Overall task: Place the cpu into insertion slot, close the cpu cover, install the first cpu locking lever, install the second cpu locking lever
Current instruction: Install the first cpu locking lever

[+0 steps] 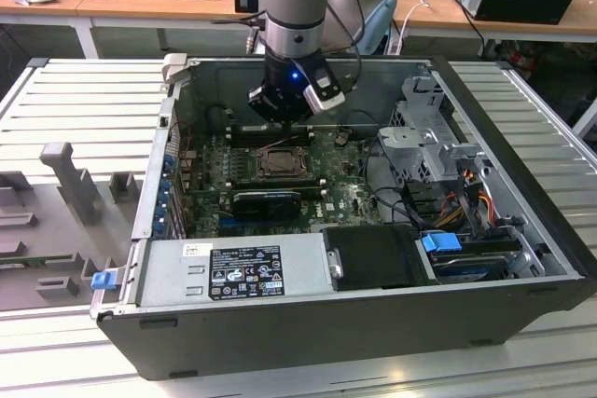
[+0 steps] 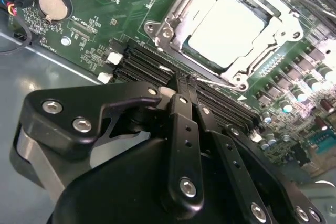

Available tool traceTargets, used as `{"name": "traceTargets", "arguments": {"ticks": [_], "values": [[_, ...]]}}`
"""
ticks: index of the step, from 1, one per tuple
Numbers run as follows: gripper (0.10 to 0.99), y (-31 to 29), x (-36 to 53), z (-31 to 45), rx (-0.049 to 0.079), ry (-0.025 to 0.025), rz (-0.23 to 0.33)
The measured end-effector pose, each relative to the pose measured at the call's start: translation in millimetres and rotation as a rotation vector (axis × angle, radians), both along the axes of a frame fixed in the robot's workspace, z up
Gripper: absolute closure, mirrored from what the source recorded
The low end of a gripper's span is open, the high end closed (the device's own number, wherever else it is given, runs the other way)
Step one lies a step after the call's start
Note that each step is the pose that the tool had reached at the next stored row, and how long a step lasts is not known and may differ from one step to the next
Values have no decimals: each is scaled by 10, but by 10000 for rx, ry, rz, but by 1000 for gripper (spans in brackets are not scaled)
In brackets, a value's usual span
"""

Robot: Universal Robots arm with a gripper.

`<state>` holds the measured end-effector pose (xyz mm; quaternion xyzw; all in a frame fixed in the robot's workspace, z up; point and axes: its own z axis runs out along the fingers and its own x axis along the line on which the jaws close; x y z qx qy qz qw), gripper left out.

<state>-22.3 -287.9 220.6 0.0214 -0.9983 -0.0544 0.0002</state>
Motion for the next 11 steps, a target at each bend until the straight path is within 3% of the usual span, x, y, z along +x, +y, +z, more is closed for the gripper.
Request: {"name": "traceTargets", "arguments": {"ticks": [11], "values": [[980, 0, 60, -116, -5, 1, 536]]}}
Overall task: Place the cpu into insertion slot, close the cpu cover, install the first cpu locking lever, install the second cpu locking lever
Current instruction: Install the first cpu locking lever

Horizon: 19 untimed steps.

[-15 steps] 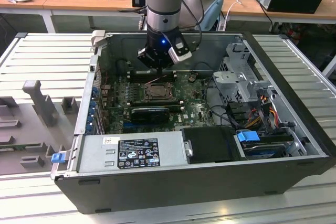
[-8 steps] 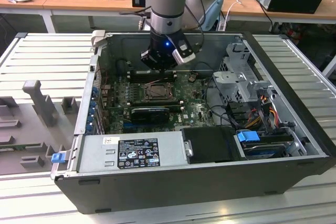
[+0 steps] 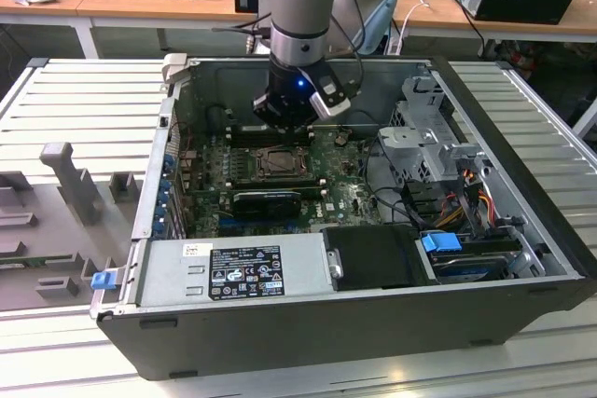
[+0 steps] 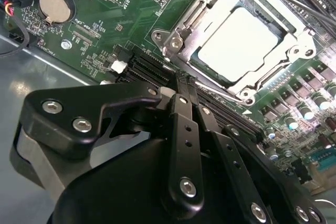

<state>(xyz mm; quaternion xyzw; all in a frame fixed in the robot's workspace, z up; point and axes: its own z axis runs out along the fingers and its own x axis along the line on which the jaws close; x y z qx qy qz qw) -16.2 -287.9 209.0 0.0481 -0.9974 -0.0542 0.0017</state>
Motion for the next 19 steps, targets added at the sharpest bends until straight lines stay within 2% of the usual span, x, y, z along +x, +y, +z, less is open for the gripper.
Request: {"name": "traceTargets", "arguments": {"ticks": [10, 17, 19], "values": [[980, 0, 19, -69, -125, 1, 46], [980, 1, 19, -45, -167, -3, 47], [980, 0, 18, -43, -247, -1, 46]]}}
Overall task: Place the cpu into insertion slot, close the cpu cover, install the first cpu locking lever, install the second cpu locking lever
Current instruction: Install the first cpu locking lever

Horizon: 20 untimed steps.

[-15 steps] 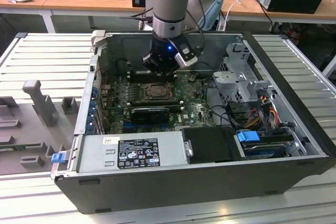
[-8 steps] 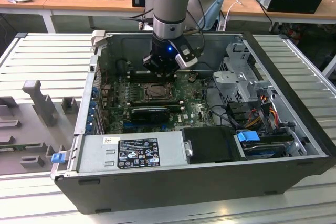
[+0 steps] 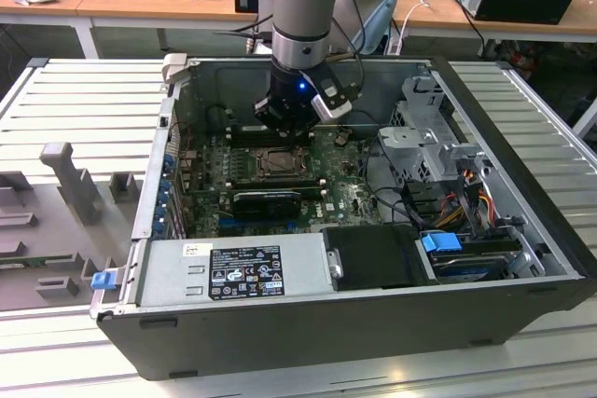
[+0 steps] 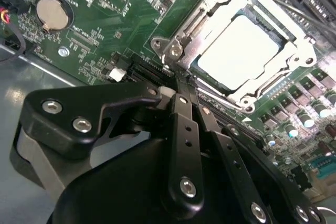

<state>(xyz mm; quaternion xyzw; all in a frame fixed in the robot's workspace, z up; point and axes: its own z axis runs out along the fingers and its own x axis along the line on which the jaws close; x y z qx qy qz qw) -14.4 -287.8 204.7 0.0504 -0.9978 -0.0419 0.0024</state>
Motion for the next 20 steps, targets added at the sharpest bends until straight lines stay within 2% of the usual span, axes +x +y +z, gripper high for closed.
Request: {"name": "traceTargets", "arguments": {"ticks": [8, 10, 13, 16, 17, 18, 20], "values": [[980, -1, 0, -19, -276, 3, 2], [980, -1, 0, -28, -281, 3, 1], [980, -2, 1, -41, -223, 5, 0], [980, -1, 2, -45, 46, 3, 2], [980, 0, 2, -46, 100, 3, 3], [980, 1, 2, -43, 111, 1, 2], [980, 0, 2, 15, 112, 1, 2]]}}
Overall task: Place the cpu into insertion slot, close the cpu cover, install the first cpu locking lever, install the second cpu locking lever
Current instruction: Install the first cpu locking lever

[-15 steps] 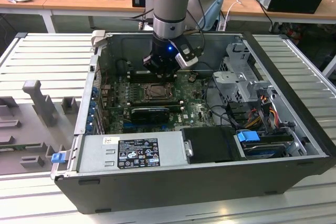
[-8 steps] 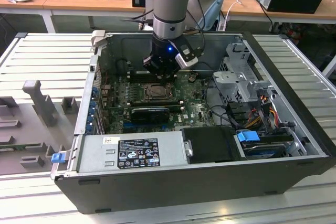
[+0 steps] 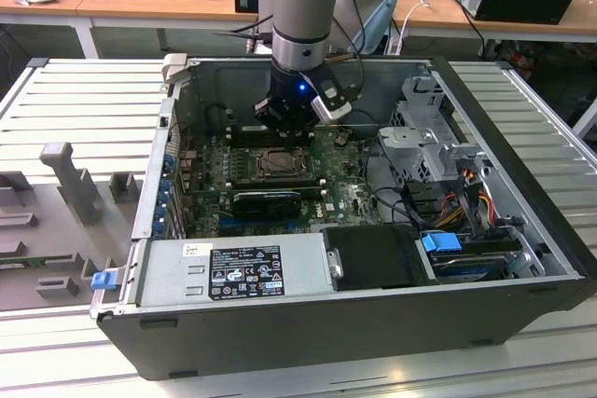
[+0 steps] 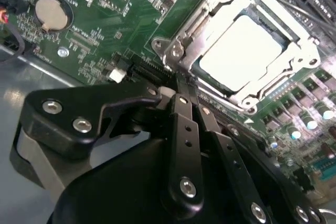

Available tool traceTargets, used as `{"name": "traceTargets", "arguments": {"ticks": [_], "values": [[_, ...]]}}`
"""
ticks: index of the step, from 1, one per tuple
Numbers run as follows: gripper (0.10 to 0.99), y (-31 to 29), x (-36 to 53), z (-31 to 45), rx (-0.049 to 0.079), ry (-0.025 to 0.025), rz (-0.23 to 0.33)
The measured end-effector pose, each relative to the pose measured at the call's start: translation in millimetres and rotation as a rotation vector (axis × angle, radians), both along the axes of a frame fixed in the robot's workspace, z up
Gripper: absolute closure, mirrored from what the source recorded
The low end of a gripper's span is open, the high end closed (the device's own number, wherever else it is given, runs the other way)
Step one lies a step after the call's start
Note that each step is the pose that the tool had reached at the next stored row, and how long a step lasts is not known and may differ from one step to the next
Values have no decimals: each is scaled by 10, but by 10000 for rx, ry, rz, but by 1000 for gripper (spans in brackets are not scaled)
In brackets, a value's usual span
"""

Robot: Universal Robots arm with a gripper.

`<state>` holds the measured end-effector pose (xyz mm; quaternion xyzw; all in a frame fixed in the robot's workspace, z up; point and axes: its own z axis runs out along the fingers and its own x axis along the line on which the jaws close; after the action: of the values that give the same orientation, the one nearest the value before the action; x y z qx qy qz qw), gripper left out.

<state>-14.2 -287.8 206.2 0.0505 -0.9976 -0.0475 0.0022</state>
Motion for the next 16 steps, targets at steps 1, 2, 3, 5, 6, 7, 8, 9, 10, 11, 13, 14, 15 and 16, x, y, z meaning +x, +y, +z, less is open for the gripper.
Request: {"name": "traceTargets", "arguments": {"ticks": [1, 2, 3, 5, 6, 7, 8, 9, 10, 11, 13, 14, 15, 16], "values": [[980, 0, 0, 27, -3, 1, 0], [980, 0, 0, 60, -3, 1, 0], [980, -1, 0, 91, -4, 1, 0], [980, 0, 0, 107, -2, 0, 1], [980, -10, 0, 108, -4, 2, 3], [980, -17, 0, 108, -3, 2, 2], [980, -25, 0, 108, -4, 2, 0], [980, -34, 0, 108, -4, 1, 1], [980, -40, 0, 108, -4, 1, 1], [980, -45, 0, 108, -4, 1, 0], [980, -56, 0, 108, -4, 2, 1], [980, -66, 0, 108, -4, 1, 1], [980, -73, 0, 108, -4, 2, 1], [980, -77, 0, 108, -4, 1, 1]]}}
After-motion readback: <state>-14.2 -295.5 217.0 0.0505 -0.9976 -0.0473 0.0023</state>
